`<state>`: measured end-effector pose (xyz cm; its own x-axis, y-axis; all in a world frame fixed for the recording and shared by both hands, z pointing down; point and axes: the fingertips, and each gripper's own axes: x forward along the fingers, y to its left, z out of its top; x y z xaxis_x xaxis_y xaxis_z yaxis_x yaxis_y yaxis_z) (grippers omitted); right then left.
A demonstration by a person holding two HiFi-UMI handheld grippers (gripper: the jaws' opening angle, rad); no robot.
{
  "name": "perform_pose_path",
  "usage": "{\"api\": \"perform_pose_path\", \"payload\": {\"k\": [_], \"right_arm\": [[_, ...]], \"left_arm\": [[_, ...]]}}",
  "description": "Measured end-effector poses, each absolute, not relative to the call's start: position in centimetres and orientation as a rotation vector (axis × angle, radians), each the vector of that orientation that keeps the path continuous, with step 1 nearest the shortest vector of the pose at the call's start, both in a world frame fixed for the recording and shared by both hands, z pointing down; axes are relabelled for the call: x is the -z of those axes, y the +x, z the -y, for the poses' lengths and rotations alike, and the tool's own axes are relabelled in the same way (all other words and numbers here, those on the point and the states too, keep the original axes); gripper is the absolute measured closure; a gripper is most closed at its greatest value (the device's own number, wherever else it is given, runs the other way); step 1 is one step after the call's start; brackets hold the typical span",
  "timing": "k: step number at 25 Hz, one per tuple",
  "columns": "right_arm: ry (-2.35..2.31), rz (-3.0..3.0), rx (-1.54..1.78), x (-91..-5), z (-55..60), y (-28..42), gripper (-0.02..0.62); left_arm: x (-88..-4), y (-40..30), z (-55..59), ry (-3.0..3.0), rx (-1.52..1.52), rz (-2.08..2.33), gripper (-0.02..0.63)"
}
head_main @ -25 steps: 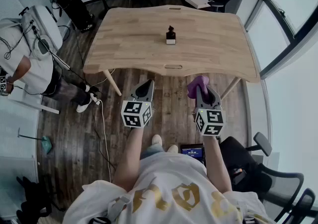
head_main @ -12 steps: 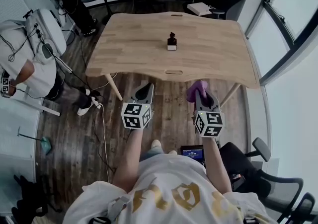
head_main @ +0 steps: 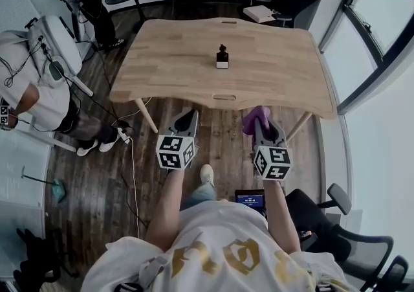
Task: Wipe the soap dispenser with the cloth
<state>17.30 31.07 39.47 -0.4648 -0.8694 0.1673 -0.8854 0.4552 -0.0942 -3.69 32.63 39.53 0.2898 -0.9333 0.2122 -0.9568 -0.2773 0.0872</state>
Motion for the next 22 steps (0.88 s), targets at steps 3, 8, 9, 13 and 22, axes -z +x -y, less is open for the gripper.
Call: {"api": "perform_pose_path", "payload": {"k": [3, 8, 9, 13, 22], "right_arm": [[1.578, 2.607, -0.266, -39.8, -29.6, 17.2, 0.543], [1.575, 2.601, -0.270, -40.7, -25.9, 16.4, 0.543], [1.574, 2.597, -0.272, -41.0, -25.0, 16.3, 0.543], [1.587, 2.575, -0.289, -41.8, -20.1, 15.7, 0.541], [1.573, 2.507, -0.336, -42.7, -6.9, 11.9, 0.543]], "left_arm": [[-39.9, -3.8, -31.3, 2.360, -0.185, 1.755, 0.597], [-41.0, -4.4, -27.3, 2.356, -0.182, 1.747, 0.597], [-41.3, -4.6, -26.2, 2.353, -0.179, 1.746, 0.597], [-42.1, -5.2, -21.1, 2.353, -0.171, 1.726, 0.597], [-43.0, -9.0, -7.1, 2.344, -0.169, 1.677, 0.597]]}}
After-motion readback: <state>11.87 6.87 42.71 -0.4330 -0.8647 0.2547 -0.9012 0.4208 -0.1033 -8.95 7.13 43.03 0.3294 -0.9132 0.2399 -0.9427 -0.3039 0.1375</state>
